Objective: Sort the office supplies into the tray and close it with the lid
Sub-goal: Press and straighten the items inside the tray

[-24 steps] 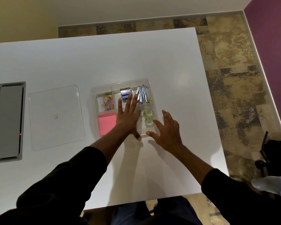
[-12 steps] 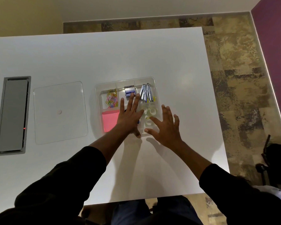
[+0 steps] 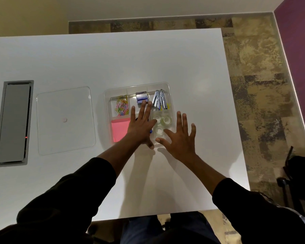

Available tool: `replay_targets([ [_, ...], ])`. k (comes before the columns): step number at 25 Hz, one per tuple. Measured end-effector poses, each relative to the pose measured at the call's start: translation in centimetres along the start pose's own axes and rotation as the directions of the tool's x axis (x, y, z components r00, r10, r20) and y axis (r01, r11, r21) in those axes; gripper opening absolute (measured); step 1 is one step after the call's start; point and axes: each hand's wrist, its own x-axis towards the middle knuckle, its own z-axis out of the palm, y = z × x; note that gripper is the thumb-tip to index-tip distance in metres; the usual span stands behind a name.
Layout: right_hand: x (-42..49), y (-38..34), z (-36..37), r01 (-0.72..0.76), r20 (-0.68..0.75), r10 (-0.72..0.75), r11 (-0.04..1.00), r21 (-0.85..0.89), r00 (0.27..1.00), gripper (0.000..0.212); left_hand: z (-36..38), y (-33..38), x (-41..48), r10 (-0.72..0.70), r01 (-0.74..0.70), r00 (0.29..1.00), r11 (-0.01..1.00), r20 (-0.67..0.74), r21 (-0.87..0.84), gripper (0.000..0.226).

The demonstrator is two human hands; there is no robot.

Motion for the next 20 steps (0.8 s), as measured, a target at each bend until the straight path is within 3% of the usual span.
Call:
replay_targets([
  [10,0.3,0.0,0.1,0.093,0.040,-0.093,0.996,-0.010,0.995,0.072,0.3,0.2,-0.3,0.008,-0.008,1.000,1.000,-0.017,-0.020,0.121],
  [15,1.2,0.9,-0.5,0.052,-0.184,-0.038,0.996,0.071,0.982,0.029,0.0,0.8,-1.2,0.004,-0.007,1.000,0.994,-0.025,-0.109,0.123],
  [20,4.2,1.9,-0.6,0.023,-0.095,-0.025,0.999,-0.026,0.995,0.051,1.0,2.0,-2.8,0.016,-0.037,0.993,0.984,-0.117,-0.173,0.091],
])
